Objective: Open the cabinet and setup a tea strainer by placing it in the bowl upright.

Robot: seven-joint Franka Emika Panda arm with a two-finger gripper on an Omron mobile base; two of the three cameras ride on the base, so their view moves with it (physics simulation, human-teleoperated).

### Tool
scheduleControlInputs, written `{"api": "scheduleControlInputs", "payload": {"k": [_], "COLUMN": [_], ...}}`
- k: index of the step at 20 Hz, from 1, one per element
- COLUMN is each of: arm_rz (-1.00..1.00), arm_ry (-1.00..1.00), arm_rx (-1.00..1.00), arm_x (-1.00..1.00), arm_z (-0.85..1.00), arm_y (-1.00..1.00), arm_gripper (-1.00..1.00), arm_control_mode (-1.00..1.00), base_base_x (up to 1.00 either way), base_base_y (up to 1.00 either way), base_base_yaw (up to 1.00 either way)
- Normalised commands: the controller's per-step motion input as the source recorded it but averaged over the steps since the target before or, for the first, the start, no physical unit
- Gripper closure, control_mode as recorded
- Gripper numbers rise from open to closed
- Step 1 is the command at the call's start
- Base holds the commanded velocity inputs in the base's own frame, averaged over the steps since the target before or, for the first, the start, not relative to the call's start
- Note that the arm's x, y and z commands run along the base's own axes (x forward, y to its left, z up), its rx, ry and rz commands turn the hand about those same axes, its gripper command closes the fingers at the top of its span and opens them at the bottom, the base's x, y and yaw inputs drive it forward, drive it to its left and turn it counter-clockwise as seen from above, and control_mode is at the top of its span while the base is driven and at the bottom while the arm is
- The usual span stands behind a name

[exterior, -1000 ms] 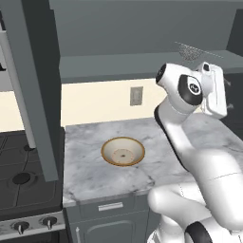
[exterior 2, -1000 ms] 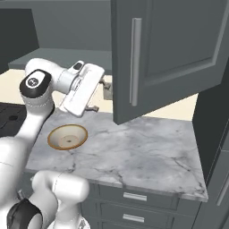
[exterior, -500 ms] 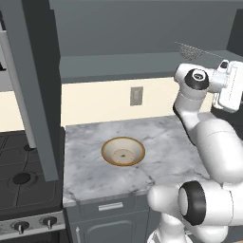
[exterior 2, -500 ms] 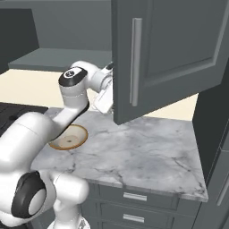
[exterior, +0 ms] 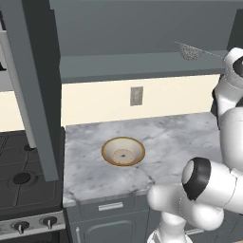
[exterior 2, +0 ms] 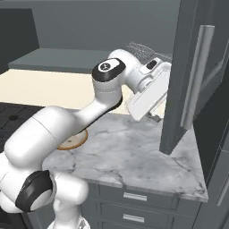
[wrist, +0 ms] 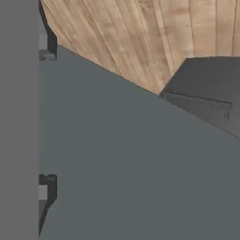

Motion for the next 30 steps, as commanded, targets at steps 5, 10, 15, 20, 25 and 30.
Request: {"api": "scheduleControlInputs", "payload": {"k": [5,10,15,20,25,30], "arm_rz": [-0.09,-0.01,0.00,0.08,0.21,0.42], "arm_ry": [-0.23,-0.23,-0.04,0.00,0.00,0.00], "arm_rx": [0.00,-0.07,-0.04,0.00,0.01,0.14], "arm_x": [-0.78,-0.67,-0.26,0.13,0.36,0.77], "arm_z": [0.16,0.02,-0.11,-0.30,-0.15,-0.15], "arm_y": [-0.57,0.09,0.65,0.94,0.78,0.37], "arm_gripper": [-1.00,-1.00,-1.00,-1.00,-1.00,-1.00], "arm_control_mode": [-1.00,-1.00,-1.00,-1.00,-1.00,-1.00], "base_base_x": [0.00,0.00,0.00,0.00,0.00,0.00], "base_base_y": [0.00,0.00,0.00,0.00,0.00,0.00], "base_base_yaw": [0.00,0.00,0.00,0.00,0.00,0.00]}}
